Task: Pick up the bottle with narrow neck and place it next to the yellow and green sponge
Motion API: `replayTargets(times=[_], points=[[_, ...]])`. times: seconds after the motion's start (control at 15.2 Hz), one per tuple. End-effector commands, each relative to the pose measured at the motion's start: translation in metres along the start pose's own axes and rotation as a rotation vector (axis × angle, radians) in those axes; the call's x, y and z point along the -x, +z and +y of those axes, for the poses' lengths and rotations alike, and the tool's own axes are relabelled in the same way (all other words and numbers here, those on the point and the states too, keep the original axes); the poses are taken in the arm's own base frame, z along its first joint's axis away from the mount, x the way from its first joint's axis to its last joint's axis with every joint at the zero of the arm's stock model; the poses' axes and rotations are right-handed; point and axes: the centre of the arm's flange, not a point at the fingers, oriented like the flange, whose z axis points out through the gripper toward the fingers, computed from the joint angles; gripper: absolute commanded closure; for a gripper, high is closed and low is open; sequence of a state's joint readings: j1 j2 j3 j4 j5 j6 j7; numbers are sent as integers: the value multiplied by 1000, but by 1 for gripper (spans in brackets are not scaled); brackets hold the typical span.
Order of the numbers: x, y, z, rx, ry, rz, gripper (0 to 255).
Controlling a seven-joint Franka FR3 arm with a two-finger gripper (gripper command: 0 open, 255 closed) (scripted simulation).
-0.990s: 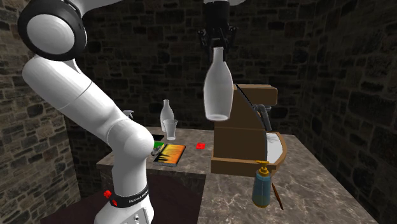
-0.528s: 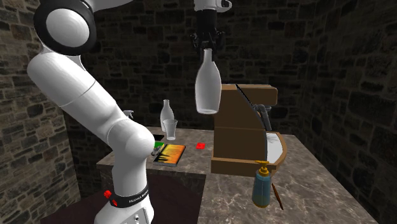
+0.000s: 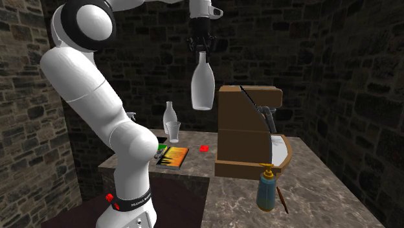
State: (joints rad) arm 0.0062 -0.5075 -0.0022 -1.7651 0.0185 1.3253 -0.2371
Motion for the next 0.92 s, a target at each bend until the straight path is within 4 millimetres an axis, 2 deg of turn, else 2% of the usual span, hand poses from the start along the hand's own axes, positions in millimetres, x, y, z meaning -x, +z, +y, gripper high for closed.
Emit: replayTargets(times=[0.0, 0.86], points=[[-18, 0, -23, 0, 1, 1, 255], [-131, 8, -152, 0, 1, 1, 255]])
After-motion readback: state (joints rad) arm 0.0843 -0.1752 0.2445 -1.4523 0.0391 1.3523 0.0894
